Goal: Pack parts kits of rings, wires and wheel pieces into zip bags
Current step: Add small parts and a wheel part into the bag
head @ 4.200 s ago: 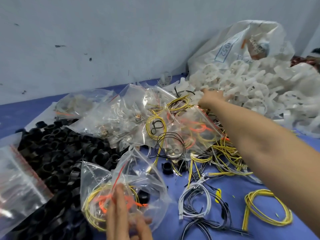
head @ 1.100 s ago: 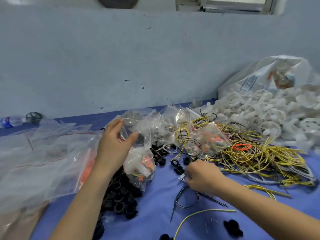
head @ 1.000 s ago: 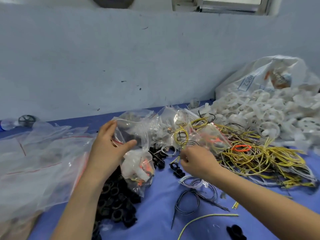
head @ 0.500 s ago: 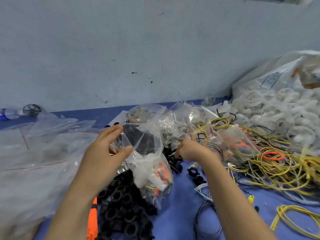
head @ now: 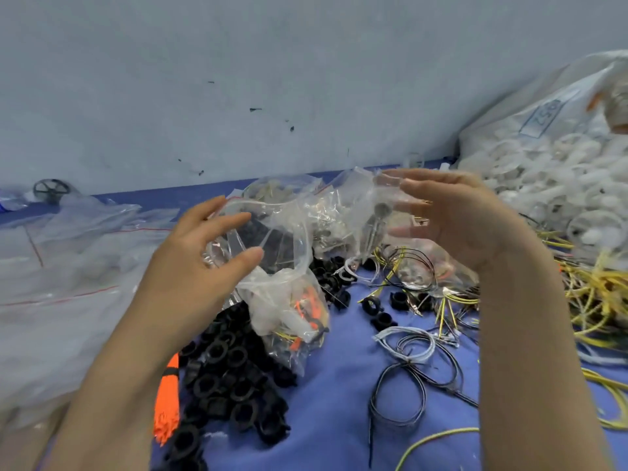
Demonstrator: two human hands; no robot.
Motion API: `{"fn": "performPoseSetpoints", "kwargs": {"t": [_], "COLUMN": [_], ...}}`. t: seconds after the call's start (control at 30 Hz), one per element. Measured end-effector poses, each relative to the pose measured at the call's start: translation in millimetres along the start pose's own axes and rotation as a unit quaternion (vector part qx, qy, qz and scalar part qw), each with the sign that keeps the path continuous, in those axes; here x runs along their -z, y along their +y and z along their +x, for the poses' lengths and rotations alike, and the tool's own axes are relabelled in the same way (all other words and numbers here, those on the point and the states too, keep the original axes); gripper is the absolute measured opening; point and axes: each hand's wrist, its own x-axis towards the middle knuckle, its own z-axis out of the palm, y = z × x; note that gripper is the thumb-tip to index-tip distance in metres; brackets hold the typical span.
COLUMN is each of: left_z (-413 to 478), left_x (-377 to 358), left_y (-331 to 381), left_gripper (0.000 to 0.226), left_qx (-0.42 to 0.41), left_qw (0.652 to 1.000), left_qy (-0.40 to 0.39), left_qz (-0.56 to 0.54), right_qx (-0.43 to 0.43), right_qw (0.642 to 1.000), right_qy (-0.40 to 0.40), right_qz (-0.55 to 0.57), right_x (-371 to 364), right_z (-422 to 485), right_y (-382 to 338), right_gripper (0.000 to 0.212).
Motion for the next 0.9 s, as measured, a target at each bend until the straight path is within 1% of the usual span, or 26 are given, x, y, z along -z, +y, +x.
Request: {"fn": "performPoseSetpoints", "kwargs": {"t": [0.07,0.2,0.23,0.27,0.33,0.43,0.5,0.57,0.67,0.7,0.77,0.83,0.9], "left_z": [-3.2,-11.7,-13.8,-15.5,-16.9,-14.7,-13.5,-12.4,-9.4,-8.9,-9.2,-8.9,-8.0], "left_x": [-5.8,-22.8,-27.7,-31.8,-36.3,-31.8,-25.9,-21.4,-10.0,-5.1,3.2,6.1,5.0], "left_y": [7.0,27.0,31.2,34.0,35.2,29.8,27.5,25.5,19.7,16.7,13.7,11.8,11.1], "left_gripper": [0.044,0.079,0.081,0.077,0.064,0.048,0.044,0.039,0.03,0.035,0.055,0.062,0.065], "left_qx": [-0.024,-0.089,-0.111,-0.124,-0.127,-0.108,-0.104,-0.11,-0.096,-0.091,-0.077,-0.072,-0.067], "left_qw": [1.0,0.995,0.992,0.99,0.991,0.994,0.994,0.993,0.995,0.996,0.995,0.993,0.992], "left_qy": [0.004,0.008,0.005,0.003,0.007,-0.001,-0.024,-0.026,-0.011,-0.025,-0.064,-0.082,-0.078], "left_qz": [0.011,0.048,0.061,0.065,0.043,0.007,-0.018,-0.031,-0.001,0.0,-0.019,-0.041,-0.077], "right_qx": [0.0,0.037,0.044,0.048,0.045,0.046,0.051,0.063,0.099,0.106,0.104,0.099,0.106], "right_qw": [0.999,0.992,0.989,0.987,0.985,0.986,0.988,0.994,0.994,0.994,0.994,0.993,0.988], "right_qy": [-0.035,-0.119,-0.138,-0.152,-0.165,-0.159,-0.144,-0.094,-0.027,-0.02,-0.029,-0.045,-0.067], "right_qz": [0.037,-0.011,-0.026,-0.033,-0.021,-0.006,-0.009,0.007,0.029,0.019,-0.001,-0.04,-0.092], "right_x": [-4.2,-21.0,-26.5,-32.2,-42.5,-55.6,-65.7,-80.1,-100.2,-103.3,-104.2,-101.8,-98.5], "right_z": [-4.2,-9.7,-10.7,-11.0,-10.3,-9.2,-8.4,-8.2,-8.7,-8.1,-6.6,-6.2,-7.0], "right_y": [-5.7,-7.6,-7.4,-6.6,-4.2,-3.7,-2.0,2.0,10.3,12.9,16.9,17.9,17.2], "right_gripper": [0.028,0.036,0.039,0.04,0.034,0.026,0.034,0.037,0.035,0.036,0.032,0.022,0.014]}}
